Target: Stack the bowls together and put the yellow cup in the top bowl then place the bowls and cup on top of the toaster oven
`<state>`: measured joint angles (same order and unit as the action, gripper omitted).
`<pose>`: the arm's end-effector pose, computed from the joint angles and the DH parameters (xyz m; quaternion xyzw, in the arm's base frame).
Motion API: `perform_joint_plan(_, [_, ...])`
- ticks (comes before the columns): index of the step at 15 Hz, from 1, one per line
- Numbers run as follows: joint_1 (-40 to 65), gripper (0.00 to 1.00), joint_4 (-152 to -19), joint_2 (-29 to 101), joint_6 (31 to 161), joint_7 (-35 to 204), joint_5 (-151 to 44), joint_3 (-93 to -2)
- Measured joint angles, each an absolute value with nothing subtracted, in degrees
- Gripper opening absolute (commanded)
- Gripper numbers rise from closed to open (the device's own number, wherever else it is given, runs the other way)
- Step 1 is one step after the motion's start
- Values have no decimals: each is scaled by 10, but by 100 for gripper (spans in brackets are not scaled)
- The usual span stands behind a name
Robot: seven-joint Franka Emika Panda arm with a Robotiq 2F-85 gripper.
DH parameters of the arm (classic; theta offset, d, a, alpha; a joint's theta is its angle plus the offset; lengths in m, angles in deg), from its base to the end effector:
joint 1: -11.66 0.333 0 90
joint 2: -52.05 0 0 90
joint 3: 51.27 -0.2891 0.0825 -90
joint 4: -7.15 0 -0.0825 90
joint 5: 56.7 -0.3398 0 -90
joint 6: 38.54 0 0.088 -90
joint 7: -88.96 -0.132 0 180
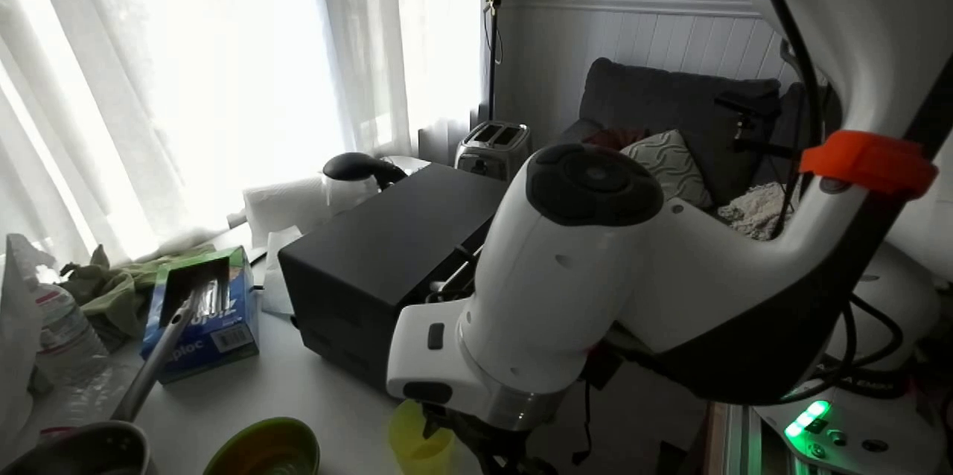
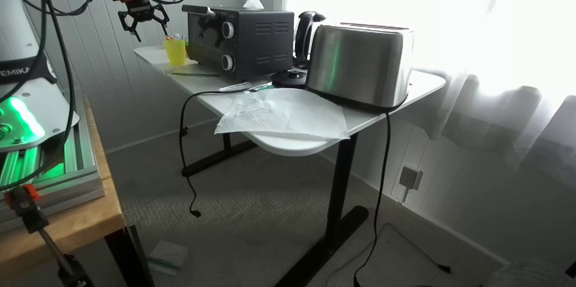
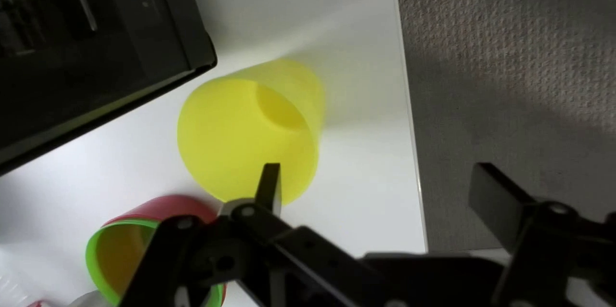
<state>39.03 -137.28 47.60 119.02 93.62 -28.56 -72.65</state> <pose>0.2877 0.3531 0.2503 0.7686 0.6275 0.1094 0.0598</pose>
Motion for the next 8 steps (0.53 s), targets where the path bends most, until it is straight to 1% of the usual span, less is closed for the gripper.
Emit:
perform_joint_plan(1, [390, 72, -1370, 467, 1195, 936, -286, -726])
perform_joint_plan(2, [390, 66, -1366, 458, 1200, 936, -286, -726])
perform_joint_plan(3, [390, 57, -1363, 450, 1205, 936, -286, -726])
perform_joint_plan(8, [390, 23, -1341, 423, 1208, 937, -286, -726])
